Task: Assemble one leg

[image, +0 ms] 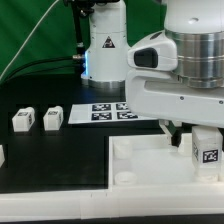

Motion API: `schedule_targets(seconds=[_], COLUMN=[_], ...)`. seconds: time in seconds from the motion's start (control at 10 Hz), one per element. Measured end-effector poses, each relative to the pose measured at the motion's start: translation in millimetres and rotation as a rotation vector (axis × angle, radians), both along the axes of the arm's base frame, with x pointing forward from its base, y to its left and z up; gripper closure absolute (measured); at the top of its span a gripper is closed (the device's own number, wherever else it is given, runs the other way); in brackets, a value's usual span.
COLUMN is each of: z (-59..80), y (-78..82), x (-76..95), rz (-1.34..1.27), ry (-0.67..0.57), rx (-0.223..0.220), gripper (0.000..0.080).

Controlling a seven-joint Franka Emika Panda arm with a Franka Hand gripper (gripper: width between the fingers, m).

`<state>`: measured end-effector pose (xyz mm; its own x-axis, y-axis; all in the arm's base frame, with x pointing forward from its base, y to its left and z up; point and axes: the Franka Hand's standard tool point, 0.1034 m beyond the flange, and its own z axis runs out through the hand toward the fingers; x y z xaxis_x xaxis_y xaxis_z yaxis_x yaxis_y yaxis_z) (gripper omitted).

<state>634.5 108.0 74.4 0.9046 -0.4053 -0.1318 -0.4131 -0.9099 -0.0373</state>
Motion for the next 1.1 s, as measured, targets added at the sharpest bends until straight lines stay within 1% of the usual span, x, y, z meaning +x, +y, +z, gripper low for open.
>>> schedule_targets(seconds=[0.3,0.5,0.7,0.8,0.9,1.0,1.1], z=[0.0,2.0,2.0,1.6,1.4,1.2,1.2], y=[0.8,5.7,5.8,5.8,5.7,5.6,5.5], x=[-0.2,-0.3,0.2,0.1,0.0,-0.1,-0.1], rz=[0.289,0.257,0.257,0.257,0.257,0.257,0.256], ry=[-0.024,-0.022,-0.023,-0.023,-0.022,-0.022,-0.022], rx=[0.019,0.015,0.015,0.015,0.015,0.015,0.015], gripper=[0.0151,0.0151,0.0151,0.0283,0.0283,0.0435,0.0509])
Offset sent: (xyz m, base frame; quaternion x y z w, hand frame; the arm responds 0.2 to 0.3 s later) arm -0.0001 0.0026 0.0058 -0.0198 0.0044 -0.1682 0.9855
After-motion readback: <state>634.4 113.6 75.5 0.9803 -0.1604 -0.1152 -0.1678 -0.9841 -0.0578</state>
